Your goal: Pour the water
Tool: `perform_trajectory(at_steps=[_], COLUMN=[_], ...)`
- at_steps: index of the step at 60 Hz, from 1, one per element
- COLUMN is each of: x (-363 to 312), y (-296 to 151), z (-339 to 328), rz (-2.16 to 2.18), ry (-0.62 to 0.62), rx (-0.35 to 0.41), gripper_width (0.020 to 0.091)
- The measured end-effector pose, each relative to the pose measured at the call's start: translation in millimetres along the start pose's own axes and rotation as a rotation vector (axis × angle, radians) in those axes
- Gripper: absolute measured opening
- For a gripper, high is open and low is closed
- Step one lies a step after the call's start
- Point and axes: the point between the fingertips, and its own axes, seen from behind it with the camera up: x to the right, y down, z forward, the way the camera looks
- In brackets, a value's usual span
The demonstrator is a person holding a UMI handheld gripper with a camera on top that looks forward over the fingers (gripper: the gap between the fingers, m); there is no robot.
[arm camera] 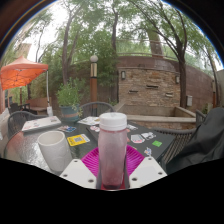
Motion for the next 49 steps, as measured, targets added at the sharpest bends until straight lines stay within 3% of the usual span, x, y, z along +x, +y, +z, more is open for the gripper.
perform_trajectory(at_steps=[6,8,11,12,15,38,49], x=[0.1,-1.8,-8.3,-8.8,-11.3,-76.0,-166.4], y=[11.8,21.9,26.2,23.8,22.4,7.0,-44.8], z=[1.6,2.1,2.8,-6.5,-11.8,-169.8,-248.7], rz=[0.008,0.021,0.028,0.028,0.018,0.181,0.441], ry=[0.013,0.016,0.010,0.009,0.028,0.196,0.260], rx=[-0.054,-0.109,-0.133,-0.131,-0.146,-0.266,-0.231], gripper_width=[0.0471,0.0598,0.0844,0.0861,0.0812,0.0836,0.0837])
